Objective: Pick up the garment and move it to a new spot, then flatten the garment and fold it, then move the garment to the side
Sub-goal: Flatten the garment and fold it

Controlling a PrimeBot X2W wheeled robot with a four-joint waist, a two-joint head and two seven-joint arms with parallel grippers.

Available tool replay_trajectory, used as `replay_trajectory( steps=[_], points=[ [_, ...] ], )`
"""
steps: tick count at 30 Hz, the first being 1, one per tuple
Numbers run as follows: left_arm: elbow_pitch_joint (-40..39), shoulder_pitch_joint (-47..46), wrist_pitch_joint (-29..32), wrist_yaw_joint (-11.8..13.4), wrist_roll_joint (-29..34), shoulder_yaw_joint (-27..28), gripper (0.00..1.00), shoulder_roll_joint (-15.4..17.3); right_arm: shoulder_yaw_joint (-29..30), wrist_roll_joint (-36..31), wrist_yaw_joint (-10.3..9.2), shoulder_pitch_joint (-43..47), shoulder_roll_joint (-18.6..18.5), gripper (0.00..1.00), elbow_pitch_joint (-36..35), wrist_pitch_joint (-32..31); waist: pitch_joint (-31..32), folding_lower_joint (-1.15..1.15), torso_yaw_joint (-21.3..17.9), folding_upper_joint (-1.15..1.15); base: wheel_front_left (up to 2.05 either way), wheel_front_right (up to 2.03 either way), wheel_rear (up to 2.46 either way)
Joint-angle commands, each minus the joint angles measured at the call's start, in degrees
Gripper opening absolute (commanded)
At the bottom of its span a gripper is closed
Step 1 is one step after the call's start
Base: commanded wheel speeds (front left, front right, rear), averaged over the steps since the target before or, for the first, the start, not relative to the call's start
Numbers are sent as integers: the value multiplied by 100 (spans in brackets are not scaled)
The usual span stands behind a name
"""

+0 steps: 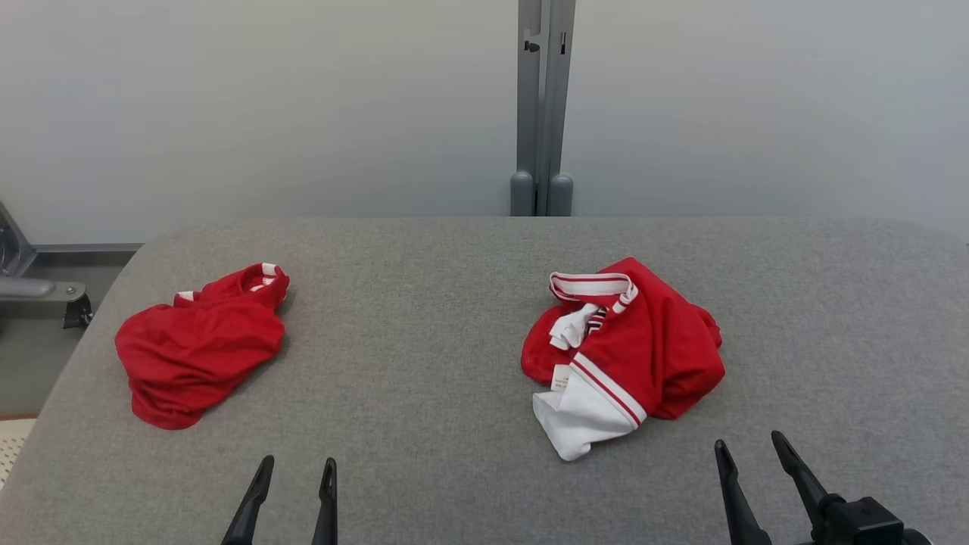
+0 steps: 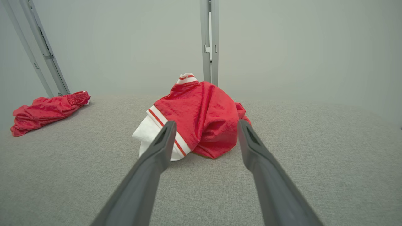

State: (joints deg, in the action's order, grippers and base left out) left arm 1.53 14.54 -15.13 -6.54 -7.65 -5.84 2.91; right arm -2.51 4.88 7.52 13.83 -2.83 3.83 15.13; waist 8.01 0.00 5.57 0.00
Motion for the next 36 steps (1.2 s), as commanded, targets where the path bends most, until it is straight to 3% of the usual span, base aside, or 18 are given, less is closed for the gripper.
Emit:
replay_trajectory(
  steps=[1, 24, 30, 36],
  points=[
    [6, -72, -3, -7, 33, -10, 100, -2, 3, 23, -5, -48, -11, 100, -19, 4, -9, 0, -7, 0, 0, 0, 0],
    [108, -170, -3, 8, 175, -246, 100, -2, -14, 87, -6, -138, -11, 100, -48, 4, -180, 0, -93, 0, 0, 0, 0],
    [425, -488, -3, -49, 220, -744, 100, -1, -82, 42, -6, -224, -11, 100, -56, 4, -367, 0, -260, 0, 0, 0, 0],
    [1131, -1353, -3, -95, 188, -1606, 100, 6, -201, -97, -6, -404, -13, 100, -108, 3, -679, 0, -573, 0, 0, 0, 0]
  ],
)
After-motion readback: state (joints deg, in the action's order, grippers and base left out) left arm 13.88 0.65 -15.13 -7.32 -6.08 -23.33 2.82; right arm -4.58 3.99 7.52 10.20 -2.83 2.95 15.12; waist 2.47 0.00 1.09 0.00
